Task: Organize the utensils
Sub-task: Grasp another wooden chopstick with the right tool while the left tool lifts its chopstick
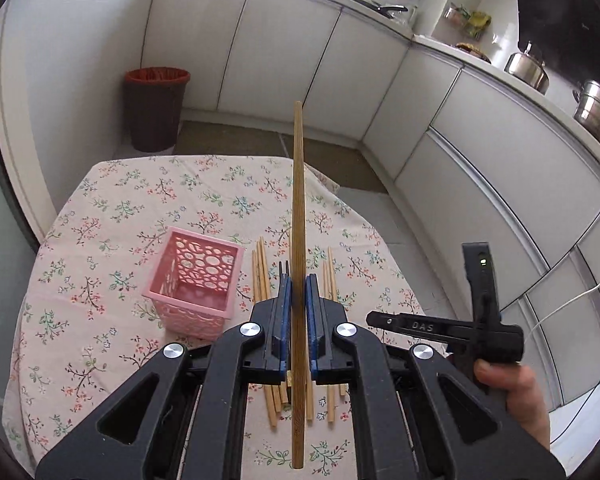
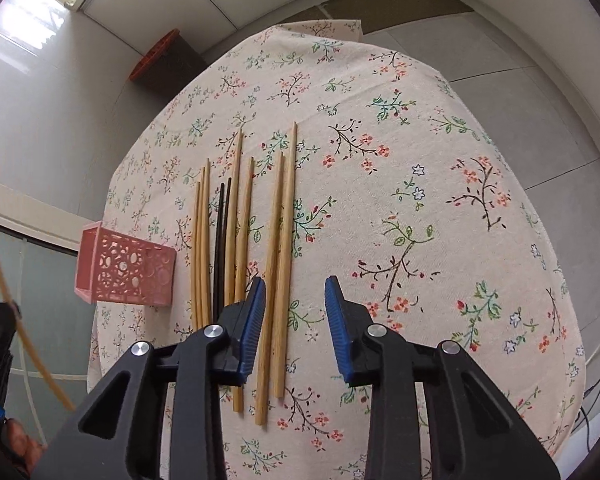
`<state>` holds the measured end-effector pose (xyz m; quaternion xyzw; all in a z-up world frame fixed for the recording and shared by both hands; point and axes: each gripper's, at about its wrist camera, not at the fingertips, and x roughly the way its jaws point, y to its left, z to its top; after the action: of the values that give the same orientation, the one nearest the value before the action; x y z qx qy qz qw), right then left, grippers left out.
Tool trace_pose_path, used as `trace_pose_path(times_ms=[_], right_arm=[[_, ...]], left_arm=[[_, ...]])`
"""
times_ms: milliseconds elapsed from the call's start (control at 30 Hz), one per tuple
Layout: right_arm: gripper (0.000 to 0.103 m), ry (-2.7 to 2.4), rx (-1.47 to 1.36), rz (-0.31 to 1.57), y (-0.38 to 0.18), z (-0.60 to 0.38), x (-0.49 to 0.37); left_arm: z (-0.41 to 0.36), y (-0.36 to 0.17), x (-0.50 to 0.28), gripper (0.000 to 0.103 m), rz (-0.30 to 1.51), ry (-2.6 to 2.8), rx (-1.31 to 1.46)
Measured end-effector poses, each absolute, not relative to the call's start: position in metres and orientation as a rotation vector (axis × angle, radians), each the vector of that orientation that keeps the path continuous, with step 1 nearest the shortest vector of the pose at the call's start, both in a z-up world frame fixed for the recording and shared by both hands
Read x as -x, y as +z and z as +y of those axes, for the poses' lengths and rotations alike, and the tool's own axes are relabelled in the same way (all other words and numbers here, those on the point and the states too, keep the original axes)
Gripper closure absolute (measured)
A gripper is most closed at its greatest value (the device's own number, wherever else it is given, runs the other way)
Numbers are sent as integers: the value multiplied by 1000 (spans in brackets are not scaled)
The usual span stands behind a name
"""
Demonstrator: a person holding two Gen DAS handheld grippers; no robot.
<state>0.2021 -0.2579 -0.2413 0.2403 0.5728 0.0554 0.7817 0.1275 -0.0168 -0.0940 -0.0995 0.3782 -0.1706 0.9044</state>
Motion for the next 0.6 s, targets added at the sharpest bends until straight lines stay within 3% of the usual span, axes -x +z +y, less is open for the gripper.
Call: trace_pose_path(times_ms=[267,400,600], right_arm=[[77,79,-410,1317,-270,-236,-245],[91,50,-319,1332,-269,-225,-257],[96,52,-318,1315,-266,-223,-256]], left_arm=[[11,-83,-124,97,735,-356,259],[17,-85,-123,97,729,-361,267],[20,-86,-126,97,721,-367,280]])
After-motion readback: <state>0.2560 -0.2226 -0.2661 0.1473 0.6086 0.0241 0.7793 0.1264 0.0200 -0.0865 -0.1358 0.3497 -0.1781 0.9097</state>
